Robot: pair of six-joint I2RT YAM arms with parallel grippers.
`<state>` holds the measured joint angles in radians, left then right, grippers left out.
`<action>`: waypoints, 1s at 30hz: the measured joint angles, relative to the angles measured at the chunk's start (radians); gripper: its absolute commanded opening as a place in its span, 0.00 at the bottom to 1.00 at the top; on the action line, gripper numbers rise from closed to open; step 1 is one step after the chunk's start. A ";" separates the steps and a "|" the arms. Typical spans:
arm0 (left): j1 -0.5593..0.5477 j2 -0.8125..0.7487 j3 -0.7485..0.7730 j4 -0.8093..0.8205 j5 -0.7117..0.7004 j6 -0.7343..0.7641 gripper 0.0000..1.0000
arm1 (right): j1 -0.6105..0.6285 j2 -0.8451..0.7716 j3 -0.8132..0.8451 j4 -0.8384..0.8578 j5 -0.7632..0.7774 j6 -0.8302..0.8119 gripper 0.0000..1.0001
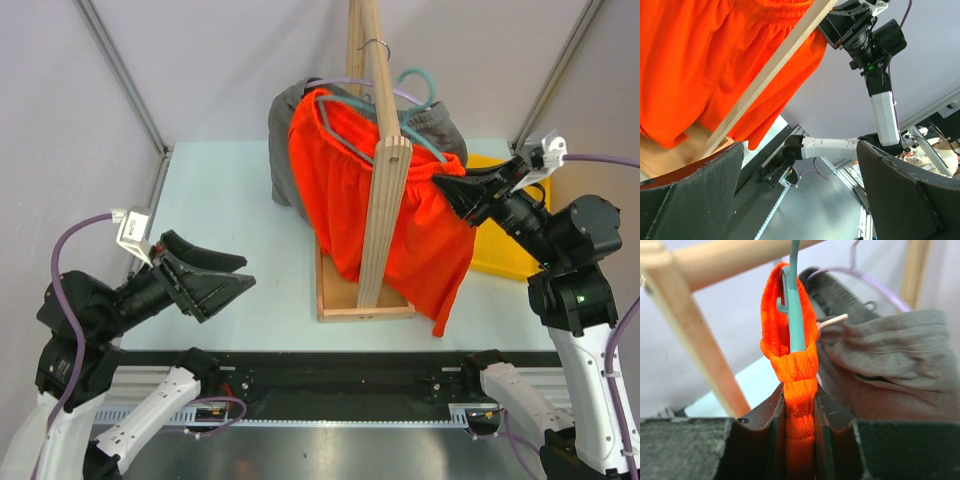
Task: Remove the shorts from the hanger
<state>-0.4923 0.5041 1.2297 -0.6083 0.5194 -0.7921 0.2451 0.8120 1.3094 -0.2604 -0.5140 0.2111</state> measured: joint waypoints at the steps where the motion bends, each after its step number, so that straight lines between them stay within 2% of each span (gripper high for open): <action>1: 0.000 0.010 -0.002 0.018 0.003 0.001 1.00 | -0.005 -0.002 0.000 0.005 0.011 0.010 0.00; 8: 0.000 0.116 -0.026 0.134 0.033 0.018 1.00 | -0.039 -0.022 0.014 0.021 0.114 0.121 0.00; 15: 0.000 0.234 -0.040 0.256 0.070 0.044 0.95 | -0.041 -0.126 -0.032 -0.097 0.173 0.016 0.00; 17: 0.000 0.262 -0.050 0.295 0.076 0.051 0.93 | -0.042 -0.185 -0.084 -0.138 0.154 -0.035 0.00; 21: 0.000 0.321 -0.078 0.363 0.079 0.063 0.90 | -0.044 -0.249 -0.163 -0.176 0.004 -0.121 0.00; 30: 0.000 0.443 -0.079 0.424 0.090 0.106 0.83 | -0.043 -0.119 -0.258 -0.182 -0.195 -0.216 0.00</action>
<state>-0.4923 0.9466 1.1511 -0.1844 0.6094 -0.6857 0.2016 0.6933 1.0512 -0.4419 -0.7090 -0.0048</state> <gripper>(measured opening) 0.850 0.239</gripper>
